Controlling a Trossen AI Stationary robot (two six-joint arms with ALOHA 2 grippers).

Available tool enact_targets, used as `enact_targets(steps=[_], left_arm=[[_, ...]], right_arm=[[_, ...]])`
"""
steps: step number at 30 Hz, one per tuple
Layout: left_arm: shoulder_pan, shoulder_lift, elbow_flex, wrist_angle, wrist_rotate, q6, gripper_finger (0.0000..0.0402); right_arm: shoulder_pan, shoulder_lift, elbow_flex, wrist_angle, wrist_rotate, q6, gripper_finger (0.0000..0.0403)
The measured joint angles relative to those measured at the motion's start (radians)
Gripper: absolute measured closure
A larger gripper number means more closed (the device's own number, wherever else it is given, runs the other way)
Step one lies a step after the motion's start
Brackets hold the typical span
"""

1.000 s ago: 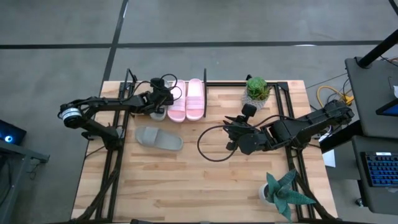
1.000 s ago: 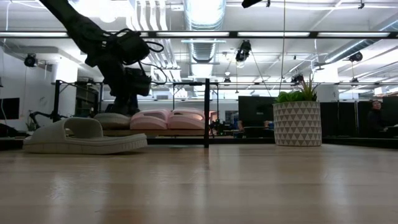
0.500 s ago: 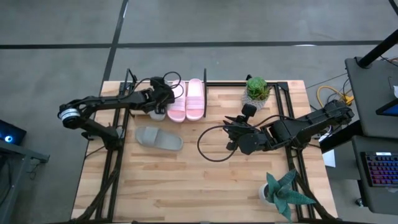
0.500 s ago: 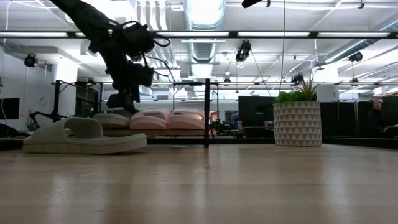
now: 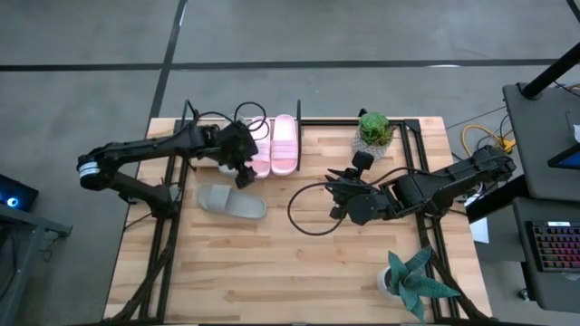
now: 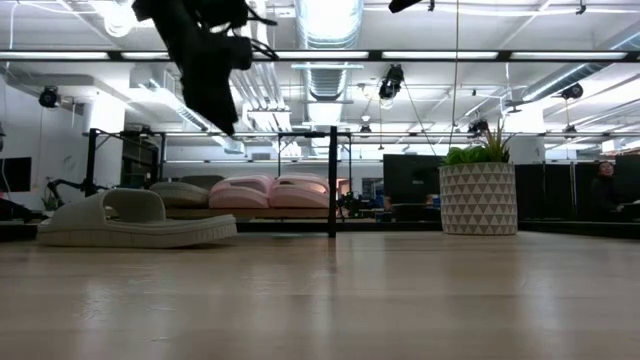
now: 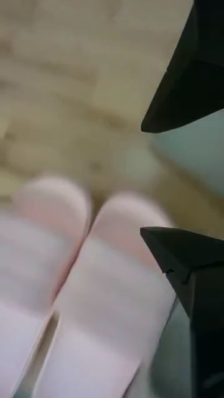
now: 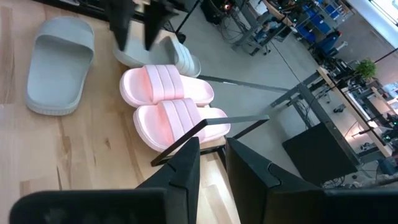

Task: Pick and place slides into the shelf
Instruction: Put the gray slipper on the shelf

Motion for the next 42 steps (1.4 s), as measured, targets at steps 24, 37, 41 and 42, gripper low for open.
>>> enact_targets(steps=[24,37,41,42], left_arm=[[-0.384,0.162,0.002,-0.365,-0.318,-0.844,0.0157],[-0.386,0.334,0.006,-0.462,-0.322,-0.929,0.0157],[-0.386,0.372,0.006,-0.47,-0.357,-0.931,0.0157],[-0.386,0.383,0.006,-0.476,-0.365,-0.931,0.0157]], right_arm=[[-0.004,0.006,-0.06,-0.029,-0.083,-0.112,0.0335],[-0.005,0.006,-0.065,-0.028,-0.083,-0.113,0.0335],[-0.005,0.006,-0.065,-0.027,-0.083,-0.113,0.0335],[-0.005,0.006,-0.065,-0.028,-0.083,-0.113,0.0335]])
